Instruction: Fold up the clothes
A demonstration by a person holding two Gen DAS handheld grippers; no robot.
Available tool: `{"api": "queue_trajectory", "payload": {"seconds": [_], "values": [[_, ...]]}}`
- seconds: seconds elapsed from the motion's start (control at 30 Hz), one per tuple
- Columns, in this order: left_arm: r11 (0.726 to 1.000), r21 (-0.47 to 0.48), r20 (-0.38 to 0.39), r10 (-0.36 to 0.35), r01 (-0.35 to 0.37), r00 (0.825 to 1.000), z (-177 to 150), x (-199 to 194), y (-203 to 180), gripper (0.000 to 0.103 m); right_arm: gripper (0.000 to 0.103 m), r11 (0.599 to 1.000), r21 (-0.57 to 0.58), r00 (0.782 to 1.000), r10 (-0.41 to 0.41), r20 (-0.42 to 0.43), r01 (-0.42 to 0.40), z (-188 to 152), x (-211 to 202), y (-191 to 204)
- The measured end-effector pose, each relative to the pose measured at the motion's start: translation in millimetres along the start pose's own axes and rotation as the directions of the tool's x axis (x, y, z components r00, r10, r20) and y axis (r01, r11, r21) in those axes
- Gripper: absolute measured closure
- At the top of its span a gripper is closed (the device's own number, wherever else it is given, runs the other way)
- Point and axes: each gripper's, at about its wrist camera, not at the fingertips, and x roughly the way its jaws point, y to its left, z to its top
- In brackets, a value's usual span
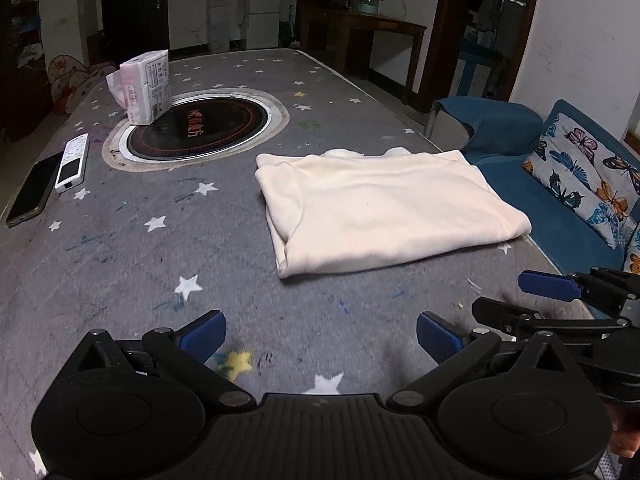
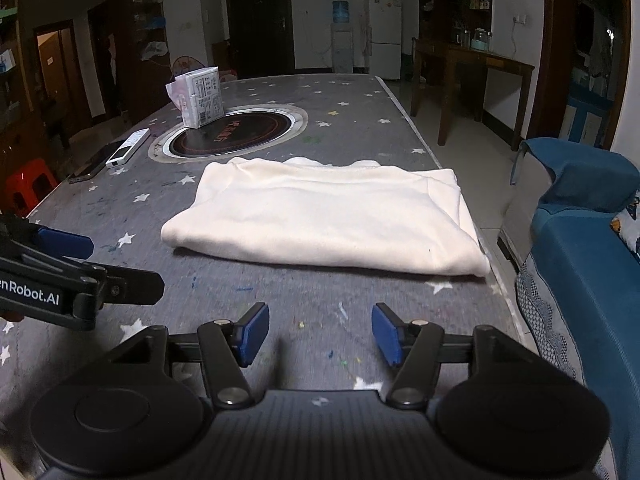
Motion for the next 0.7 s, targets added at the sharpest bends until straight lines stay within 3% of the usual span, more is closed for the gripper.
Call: {"api": "queue_trajectory", "payload": {"seconds": [0.43,0.7], "values": [[0.999,0.028,0.022,0.041,-0.042,0.999,-11.9,-11.8,-9.2,0.0,0.023,1.0,0.014,1.0,-0.004,0.002,0.004,-13.8,-12.5,-3.7],[0.999,0.013,0.018,0.031,-0.031,0.999,-16.5,-13.3,-9.9,0.0,0.02,1.0,0.007,1.0,-0.012,0.014,0.011,-13.1,-15.8,-2.2]]}}
